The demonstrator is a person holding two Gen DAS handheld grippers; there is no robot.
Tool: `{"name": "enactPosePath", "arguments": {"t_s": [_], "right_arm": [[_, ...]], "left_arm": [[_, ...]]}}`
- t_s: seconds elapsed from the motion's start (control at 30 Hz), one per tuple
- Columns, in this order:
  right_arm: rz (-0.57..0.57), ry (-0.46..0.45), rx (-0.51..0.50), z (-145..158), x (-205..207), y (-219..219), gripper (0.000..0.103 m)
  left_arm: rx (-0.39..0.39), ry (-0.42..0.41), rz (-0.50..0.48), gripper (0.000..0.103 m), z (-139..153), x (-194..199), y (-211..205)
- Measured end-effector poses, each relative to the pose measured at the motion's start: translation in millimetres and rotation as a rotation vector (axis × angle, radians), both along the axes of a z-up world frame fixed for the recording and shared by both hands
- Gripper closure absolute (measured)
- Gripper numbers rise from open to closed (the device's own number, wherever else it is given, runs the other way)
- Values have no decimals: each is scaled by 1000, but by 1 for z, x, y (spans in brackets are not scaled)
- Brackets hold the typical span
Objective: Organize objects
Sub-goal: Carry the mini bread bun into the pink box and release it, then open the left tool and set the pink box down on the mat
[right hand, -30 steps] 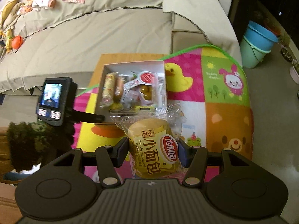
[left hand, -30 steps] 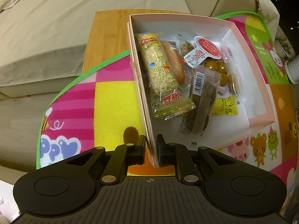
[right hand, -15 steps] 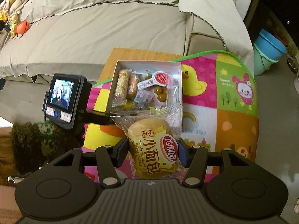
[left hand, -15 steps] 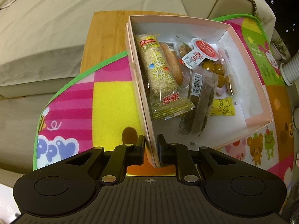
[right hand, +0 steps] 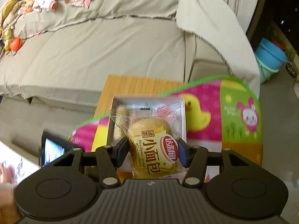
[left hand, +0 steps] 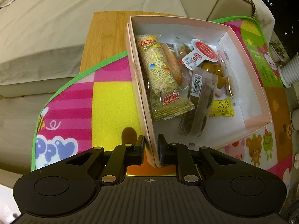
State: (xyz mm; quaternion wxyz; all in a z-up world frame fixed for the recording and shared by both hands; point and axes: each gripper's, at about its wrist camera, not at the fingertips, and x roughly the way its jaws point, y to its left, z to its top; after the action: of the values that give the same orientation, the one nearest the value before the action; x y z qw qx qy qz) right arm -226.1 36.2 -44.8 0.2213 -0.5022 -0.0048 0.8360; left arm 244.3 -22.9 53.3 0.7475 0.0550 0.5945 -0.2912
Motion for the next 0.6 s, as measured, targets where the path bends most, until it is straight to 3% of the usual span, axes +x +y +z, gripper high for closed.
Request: {"name": "enactPosePath", "arguments": {"t_s": [0.2, 0.47, 0.5, 0.6], "right_arm": [[39, 26, 52, 0, -21, 10, 44], [12, 17, 30, -11, 3, 28, 41], [95, 15, 71, -16, 9, 31, 40], [144, -37, 130, -41, 24, 40, 35]], "left_arm": [[-4, -3, -36, 86, 0, -1, 1], [-3, -5, -83, 86, 0, -1, -1], [-1, -6, -91, 86, 0, -1, -1], [-7, 1, -77, 86, -1, -1, 0]]}}
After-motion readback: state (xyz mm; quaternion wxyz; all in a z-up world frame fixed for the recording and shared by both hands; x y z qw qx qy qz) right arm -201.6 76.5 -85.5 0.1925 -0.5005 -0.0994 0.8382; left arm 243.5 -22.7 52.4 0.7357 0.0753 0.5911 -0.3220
